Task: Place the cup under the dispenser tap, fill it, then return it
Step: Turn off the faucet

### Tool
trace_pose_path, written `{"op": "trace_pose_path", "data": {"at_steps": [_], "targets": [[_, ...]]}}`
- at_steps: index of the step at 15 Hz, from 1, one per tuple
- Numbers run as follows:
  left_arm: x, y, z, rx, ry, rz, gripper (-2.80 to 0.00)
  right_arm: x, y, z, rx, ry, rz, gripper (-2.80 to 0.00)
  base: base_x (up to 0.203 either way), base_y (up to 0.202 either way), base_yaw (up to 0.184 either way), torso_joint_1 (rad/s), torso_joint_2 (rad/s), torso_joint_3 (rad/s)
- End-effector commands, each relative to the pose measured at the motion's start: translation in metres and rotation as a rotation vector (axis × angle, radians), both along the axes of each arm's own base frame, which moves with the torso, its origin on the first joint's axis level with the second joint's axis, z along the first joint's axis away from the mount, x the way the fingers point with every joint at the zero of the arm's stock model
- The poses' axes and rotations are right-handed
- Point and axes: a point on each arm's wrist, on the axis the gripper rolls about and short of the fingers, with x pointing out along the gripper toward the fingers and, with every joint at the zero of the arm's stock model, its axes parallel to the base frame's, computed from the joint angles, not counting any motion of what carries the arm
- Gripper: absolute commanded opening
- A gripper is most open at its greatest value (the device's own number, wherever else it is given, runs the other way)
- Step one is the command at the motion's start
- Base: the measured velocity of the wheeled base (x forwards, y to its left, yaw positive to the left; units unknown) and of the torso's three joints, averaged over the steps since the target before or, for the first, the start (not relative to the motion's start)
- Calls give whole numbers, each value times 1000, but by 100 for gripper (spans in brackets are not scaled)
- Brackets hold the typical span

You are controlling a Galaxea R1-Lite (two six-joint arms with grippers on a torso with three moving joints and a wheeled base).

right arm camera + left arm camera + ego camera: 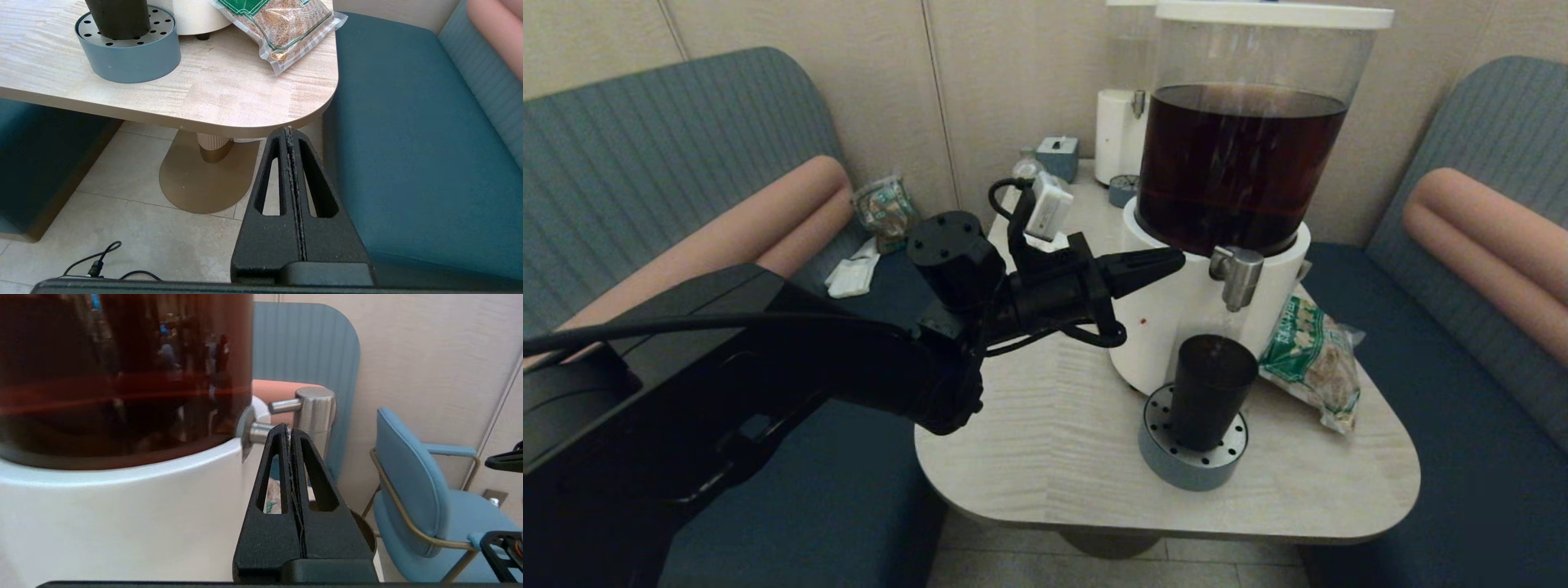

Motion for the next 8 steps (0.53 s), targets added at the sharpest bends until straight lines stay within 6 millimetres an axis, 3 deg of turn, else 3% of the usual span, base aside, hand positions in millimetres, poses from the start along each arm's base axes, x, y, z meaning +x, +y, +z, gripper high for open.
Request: {"op": "trace_pose_path", "data": {"at_steps": [1, 8], "targets": [[1, -7, 3, -12, -18, -13, -280, 0, 0, 0, -1, 3, 1, -280, 0, 0, 0, 0, 0, 0], [8, -30, 3, -31, -24, -25, -280, 0, 0, 0, -1, 2, 1, -280, 0, 0, 0, 0, 0, 0]]}}
